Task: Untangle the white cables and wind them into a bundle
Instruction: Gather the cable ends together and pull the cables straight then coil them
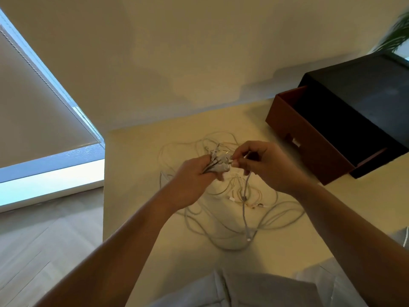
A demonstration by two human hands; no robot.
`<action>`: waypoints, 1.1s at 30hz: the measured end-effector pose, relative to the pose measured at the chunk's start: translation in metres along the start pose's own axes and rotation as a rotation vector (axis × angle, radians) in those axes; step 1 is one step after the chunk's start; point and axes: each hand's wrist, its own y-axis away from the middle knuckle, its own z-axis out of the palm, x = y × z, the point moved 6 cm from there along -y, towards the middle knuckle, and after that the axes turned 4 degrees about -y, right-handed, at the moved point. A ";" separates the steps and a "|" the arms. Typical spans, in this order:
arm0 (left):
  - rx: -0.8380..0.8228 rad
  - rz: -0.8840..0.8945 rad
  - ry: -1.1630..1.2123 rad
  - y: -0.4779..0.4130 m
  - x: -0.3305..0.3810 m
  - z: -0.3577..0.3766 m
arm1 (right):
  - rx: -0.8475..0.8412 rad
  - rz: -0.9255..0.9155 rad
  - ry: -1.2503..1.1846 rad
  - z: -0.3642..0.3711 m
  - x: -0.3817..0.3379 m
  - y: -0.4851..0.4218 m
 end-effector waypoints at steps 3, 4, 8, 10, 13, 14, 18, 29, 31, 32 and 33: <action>0.103 -0.032 0.025 -0.002 0.001 -0.011 | -0.031 0.065 0.068 -0.003 0.012 0.005; 0.124 -0.037 0.030 -0.003 0.001 -0.015 | -0.030 0.092 0.096 -0.005 0.017 0.008; 0.216 -0.011 -0.008 -0.002 0.005 -0.036 | -0.024 0.158 0.318 -0.015 0.030 0.018; 0.254 -0.019 0.005 0.000 0.004 -0.045 | -0.042 0.188 0.457 -0.020 0.036 0.024; 0.273 -0.050 -0.008 0.003 0.001 -0.055 | -0.109 0.169 0.658 -0.024 0.042 0.035; 0.285 -0.054 -0.007 0.002 0.000 -0.059 | -0.139 0.153 0.719 -0.025 0.045 0.038; 0.288 -0.081 -0.030 0.000 -0.006 -0.065 | -0.134 0.087 0.787 -0.034 0.050 0.044; 0.138 -0.074 0.007 0.007 0.001 -0.047 | -0.122 0.246 0.892 -0.058 0.067 0.055; 0.183 -0.067 0.044 0.006 0.001 -0.057 | -0.131 0.316 0.930 -0.068 0.079 0.061; 0.199 -0.062 0.076 0.006 0.000 -0.062 | -0.139 0.351 0.966 -0.072 0.084 0.065; 0.214 -0.060 0.104 0.006 -0.002 -0.067 | -0.153 0.401 1.001 -0.076 0.091 0.069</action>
